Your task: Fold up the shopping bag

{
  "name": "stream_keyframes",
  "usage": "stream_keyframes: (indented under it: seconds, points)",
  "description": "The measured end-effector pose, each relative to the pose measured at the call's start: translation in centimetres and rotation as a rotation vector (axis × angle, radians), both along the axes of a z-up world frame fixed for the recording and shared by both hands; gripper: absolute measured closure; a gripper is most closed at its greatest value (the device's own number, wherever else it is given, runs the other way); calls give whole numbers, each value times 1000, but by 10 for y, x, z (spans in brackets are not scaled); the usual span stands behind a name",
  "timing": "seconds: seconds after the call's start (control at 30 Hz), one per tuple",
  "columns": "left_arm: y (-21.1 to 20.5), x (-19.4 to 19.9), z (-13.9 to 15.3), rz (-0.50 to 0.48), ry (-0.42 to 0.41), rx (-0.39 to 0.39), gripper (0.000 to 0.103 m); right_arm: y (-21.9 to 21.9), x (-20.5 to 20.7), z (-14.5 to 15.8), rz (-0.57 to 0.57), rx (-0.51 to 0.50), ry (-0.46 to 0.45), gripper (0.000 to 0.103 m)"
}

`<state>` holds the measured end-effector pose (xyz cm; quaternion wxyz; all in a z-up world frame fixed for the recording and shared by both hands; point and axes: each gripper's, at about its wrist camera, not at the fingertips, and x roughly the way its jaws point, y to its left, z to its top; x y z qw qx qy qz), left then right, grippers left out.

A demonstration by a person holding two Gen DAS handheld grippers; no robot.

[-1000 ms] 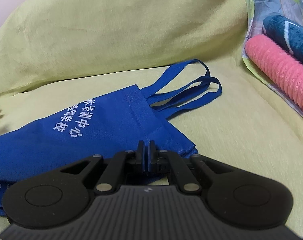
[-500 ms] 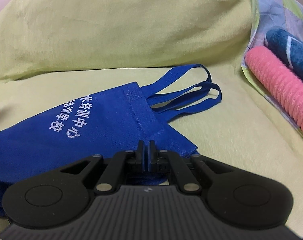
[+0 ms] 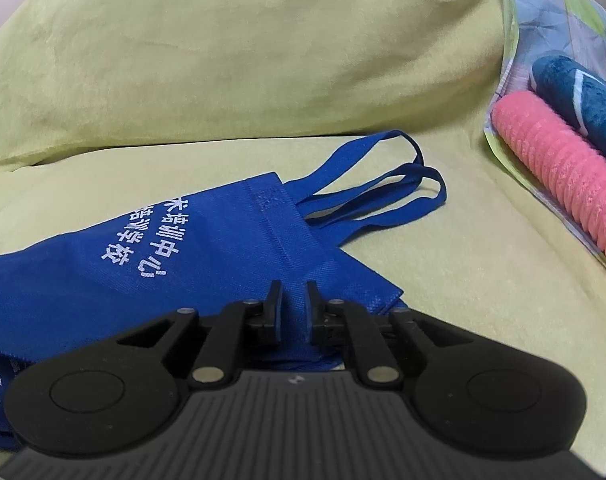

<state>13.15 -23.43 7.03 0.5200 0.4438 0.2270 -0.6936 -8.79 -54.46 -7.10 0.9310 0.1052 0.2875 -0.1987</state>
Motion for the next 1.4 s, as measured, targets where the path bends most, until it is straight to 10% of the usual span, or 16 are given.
stream_keyframes:
  seconds: [0.33,0.7,0.93,1.0,1.13,1.27,1.4]
  points:
    - [-46,-17,-17,-256,45,187,64,-1,1,-1,2,-3,-1,96]
    - [22,-39,-5,98,-29,186,103,-3,3,1,11,-8,21,96]
    - [42,-29,20,189,-2,19,98,-5,2,0,-1,5,12,96]
    - [33,-19,27,169,49,-42,59,-5,2,0,-1,2,13,96]
    - [11,1,29,55,175,-79,46,-5,2,0,2,-4,13,96]
    - [-18,15,9,10,263,-20,46,-6,3,0,4,-8,13,96]
    - [-16,-1,-9,23,301,55,89,-7,4,0,5,-10,16,96]
